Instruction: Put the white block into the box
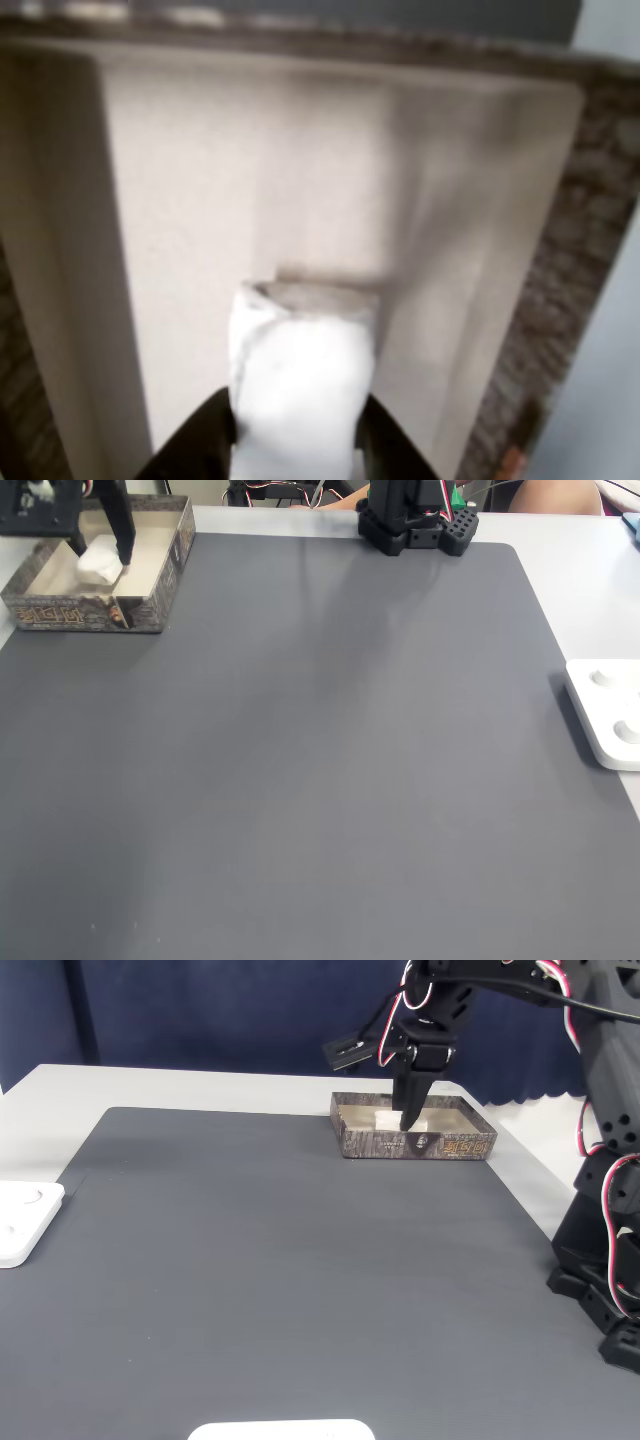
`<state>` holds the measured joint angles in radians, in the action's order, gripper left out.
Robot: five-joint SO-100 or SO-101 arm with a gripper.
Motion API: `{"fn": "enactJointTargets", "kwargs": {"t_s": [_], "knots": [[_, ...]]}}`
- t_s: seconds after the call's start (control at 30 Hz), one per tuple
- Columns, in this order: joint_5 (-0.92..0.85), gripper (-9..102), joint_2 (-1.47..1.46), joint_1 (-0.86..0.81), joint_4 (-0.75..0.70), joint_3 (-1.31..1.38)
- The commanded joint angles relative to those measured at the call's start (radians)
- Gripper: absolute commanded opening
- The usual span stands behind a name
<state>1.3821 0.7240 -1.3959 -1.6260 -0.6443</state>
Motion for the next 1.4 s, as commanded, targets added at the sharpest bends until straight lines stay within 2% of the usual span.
{"fn": "enactJointTargets", "kwargs": {"t_s": [0.0,0.23,0.47,0.7,1.03,1.37], "knots": [[0.011,2,0.009,-0.008,-0.011,0.064],[0.011,10,0.003,-0.012,-0.009,0.051],[0.011,12,0.002,-0.012,-0.002,0.037],[0.011,24,0.028,-0.012,0.029,0.041],[0.006,30,0.101,-0.015,0.044,0.041],[-0.020,32,0.333,-0.041,0.044,-0.018]]}}
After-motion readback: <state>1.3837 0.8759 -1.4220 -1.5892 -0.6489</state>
